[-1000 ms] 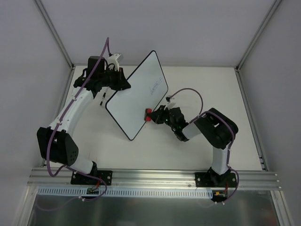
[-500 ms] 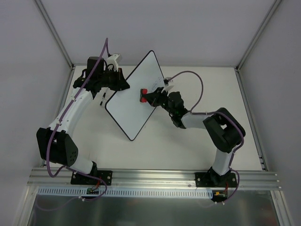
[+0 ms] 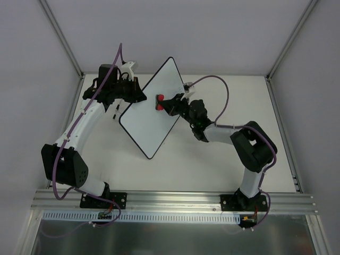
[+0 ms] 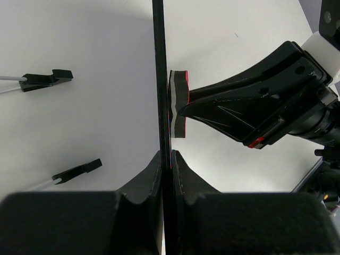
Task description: Erase the whiteboard
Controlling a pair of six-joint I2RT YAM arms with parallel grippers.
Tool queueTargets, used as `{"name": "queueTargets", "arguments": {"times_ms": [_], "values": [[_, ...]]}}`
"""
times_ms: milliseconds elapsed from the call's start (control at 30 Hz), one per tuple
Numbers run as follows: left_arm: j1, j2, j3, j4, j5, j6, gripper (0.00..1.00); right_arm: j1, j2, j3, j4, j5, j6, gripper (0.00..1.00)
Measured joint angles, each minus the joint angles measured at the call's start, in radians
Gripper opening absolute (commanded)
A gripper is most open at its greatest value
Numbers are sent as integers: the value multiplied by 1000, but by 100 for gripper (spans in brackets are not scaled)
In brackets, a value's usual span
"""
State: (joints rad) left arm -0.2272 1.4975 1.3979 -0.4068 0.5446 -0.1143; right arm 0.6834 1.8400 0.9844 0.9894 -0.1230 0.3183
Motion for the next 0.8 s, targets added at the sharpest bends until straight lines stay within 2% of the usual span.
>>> {"name": "queueTargets", "arguments": {"times_ms": [233, 467, 667, 800], "values": [[0, 0, 0, -4, -8, 0, 0, 58, -16, -56, 39, -14, -32, 0], [1, 2, 3, -4, -5, 3, 0, 140, -10, -213, 172, -39, 3, 0], [1, 2, 3, -3, 4, 2, 0, 122, 36, -315, 229, -45, 40, 0], [-1, 2, 3, -2, 16, 0, 0, 62, 58, -340, 212, -45, 55, 0]]}}
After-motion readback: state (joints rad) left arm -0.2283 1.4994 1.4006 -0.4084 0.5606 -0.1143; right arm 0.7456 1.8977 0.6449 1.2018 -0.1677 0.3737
